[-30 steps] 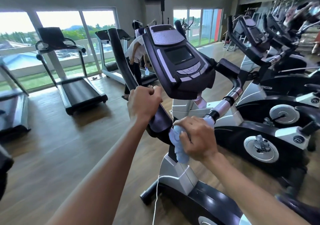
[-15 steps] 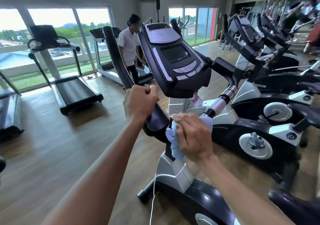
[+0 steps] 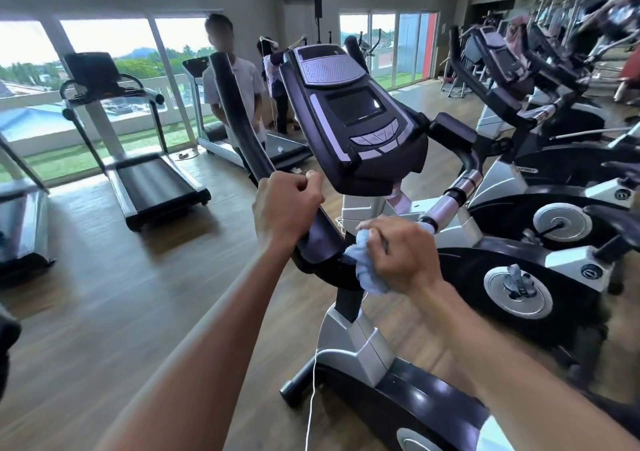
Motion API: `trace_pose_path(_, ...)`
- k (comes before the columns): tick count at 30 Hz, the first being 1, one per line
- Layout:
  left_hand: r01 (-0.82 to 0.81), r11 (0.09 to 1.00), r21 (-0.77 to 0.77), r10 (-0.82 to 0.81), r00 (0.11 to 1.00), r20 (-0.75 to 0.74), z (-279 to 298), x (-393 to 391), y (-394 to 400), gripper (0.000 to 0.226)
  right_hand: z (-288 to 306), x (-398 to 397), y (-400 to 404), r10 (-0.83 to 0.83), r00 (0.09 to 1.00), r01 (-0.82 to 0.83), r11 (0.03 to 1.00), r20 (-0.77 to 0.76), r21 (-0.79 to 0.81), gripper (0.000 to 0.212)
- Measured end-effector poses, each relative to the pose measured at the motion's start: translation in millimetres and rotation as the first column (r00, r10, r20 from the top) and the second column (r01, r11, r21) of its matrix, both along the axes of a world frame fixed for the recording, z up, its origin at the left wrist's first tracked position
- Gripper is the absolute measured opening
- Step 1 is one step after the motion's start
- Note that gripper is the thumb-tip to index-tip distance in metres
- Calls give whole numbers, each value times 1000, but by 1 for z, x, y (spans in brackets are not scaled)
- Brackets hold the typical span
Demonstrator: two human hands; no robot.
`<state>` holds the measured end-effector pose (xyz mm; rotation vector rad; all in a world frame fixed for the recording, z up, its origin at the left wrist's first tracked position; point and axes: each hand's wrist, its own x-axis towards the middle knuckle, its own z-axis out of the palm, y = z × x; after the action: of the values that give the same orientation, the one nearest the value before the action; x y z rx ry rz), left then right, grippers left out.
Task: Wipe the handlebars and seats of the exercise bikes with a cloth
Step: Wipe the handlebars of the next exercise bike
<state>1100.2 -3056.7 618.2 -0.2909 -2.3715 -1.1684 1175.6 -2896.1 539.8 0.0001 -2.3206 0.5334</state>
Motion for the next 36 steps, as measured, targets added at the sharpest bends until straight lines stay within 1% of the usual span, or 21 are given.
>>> trace_pose_path(1,-11,1000,7,11,1000,-4,-1,0,0,43,-5,2,-12,-20,1000,20,1000,-18,0,43)
trace_pose_path(3,-12,1000,12,12,1000,-13,-1,0,0,44,-17,21,-32,50,998,-48,998,-39,48,36)
trace_pose_path(5,16,1000,7,-16,1000,-21,-3,-2,-2,44,-17,25,-18,161,985,-153,981,-68,117,35)
trace_pose_path(6,31,999,10,-31,999,-17,-3,-2,-2,44,-11,19,-4,169,982,-157,979,-82,128,36)
trace_pose_path(9,51,998,37,-51,999,-8,-1,-3,-1,43,-2,3,3,-18,995,7,994,-99,-112,43)
trace_pose_path(10,42,998,45,-42,999,-9,-1,-2,0,43,-4,4,-9,-55,994,41,990,-100,-133,42)
trace_pose_path(12,37,998,51,-36,999,-17,-1,-2,0,44,-16,21,-38,2,996,-6,999,-86,-50,36)
trace_pose_path(14,58,997,50,-57,998,-21,-1,-2,-2,45,-19,29,-29,145,986,-142,989,-86,45,35)
trace_pose_path(15,69,997,45,-68,998,-17,-2,-2,-3,44,-15,22,-14,175,981,-167,982,-83,89,36)
trace_pose_path(16,74,996,41,-73,997,-12,-2,-2,-4,44,-10,15,-1,163,984,-155,983,-76,102,37)
trace_pose_path(18,70,997,35,-69,998,-13,-1,-2,-3,44,-7,2,9,44,996,-43,999,-82,20,40)
trace_pose_path(20,36,999,30,-36,999,-13,0,-1,-1,46,-16,4,-13,-83,988,80,996,-132,-29,38)
trace_pose_path(21,27,999,26,-27,1000,-6,0,-1,0,45,-21,11,-29,-95,987,93,995,-132,-27,36)
trace_pose_path(23,36,999,28,-36,999,5,0,-1,-1,46,-28,27,-38,48,989,-44,998,-137,33,33)
trace_pose_path(25,73,997,39,-74,997,8,0,-1,-3,47,-18,21,-13,151,982,-143,987,-113,72,36)
trace_pose_path(26,84,996,40,-84,996,5,0,0,-3,48,-8,14,-1,115,989,-115,993,-92,14,38)
trace_pose_path(28,73,997,29,-73,997,-5,0,0,-3,46,4,0,6,-49,998,42,987,-39,-155,44)
trace_pose_path(29,53,998,24,-53,999,-11,0,0,-2,45,2,-3,-2,-104,994,96,977,-34,-190,44)
trace_pose_path(31,28,999,14,-28,1000,-10,0,-1,-1,44,-7,5,-32,-97,994,90,990,-54,-107,39)
trace_pose_path(34,38,999,15,-37,999,-3,-1,-2,-2,45,-17,23,-43,40,993,-44,998,-113,-35,32)
trace_pose_path(36,53,998,24,-53,999,-1,-1,-1,-2,43,-5,19,-25,64,997,-64,998,-41,4,39)
